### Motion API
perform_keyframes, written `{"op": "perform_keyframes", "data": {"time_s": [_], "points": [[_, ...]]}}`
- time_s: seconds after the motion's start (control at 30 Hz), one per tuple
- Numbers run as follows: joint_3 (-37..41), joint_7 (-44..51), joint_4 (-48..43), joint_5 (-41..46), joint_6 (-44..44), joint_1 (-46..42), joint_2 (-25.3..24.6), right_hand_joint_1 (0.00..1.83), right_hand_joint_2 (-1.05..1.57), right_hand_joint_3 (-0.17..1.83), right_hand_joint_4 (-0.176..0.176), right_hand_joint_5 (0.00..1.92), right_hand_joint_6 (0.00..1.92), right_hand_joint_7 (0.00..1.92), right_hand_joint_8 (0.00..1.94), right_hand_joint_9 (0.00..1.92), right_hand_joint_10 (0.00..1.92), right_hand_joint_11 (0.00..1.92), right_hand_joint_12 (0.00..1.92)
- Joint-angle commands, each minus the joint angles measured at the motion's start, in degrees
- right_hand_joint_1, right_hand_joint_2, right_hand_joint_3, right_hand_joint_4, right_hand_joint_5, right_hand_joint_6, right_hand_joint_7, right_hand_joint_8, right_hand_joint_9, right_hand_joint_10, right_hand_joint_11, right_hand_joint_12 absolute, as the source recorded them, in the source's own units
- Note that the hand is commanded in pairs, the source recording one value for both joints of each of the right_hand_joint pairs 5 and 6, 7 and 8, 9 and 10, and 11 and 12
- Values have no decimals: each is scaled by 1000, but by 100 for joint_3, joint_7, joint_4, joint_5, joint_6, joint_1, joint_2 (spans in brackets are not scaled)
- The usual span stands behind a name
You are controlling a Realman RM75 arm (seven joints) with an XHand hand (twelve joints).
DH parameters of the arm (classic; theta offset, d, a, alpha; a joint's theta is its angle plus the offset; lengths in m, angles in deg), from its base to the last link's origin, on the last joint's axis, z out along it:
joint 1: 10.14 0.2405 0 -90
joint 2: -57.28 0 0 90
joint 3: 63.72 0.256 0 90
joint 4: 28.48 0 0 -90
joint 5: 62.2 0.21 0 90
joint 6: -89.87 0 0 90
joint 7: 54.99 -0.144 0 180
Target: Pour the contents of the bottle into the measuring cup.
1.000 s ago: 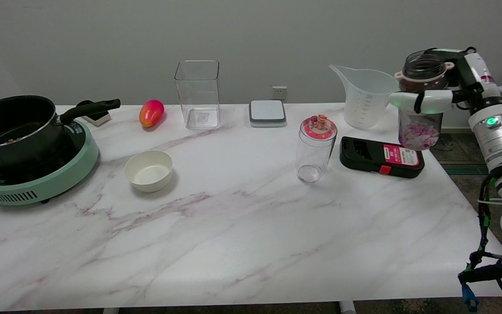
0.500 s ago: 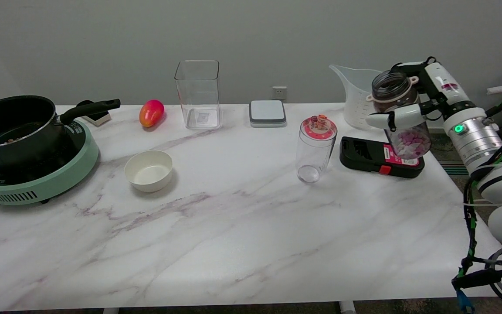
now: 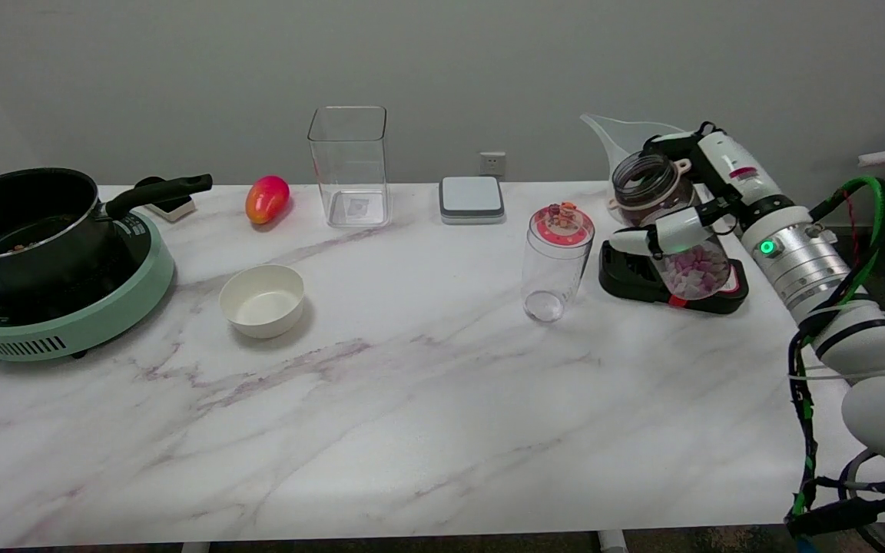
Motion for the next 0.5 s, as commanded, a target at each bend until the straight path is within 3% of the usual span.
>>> {"op": "perform_keyframes", "data": {"time_s": [0.03,0.5], "points": [[-185,493,-274,-260,421,-176,-79,1503,439,1232,0,1070,1070,1412,1412,1352,1352,1070,1070],[375,477,-340,-594,1784,85,71,1510,179,1473,0,1022,1022,1355,1355,1296,1296,1020,1020]]}}
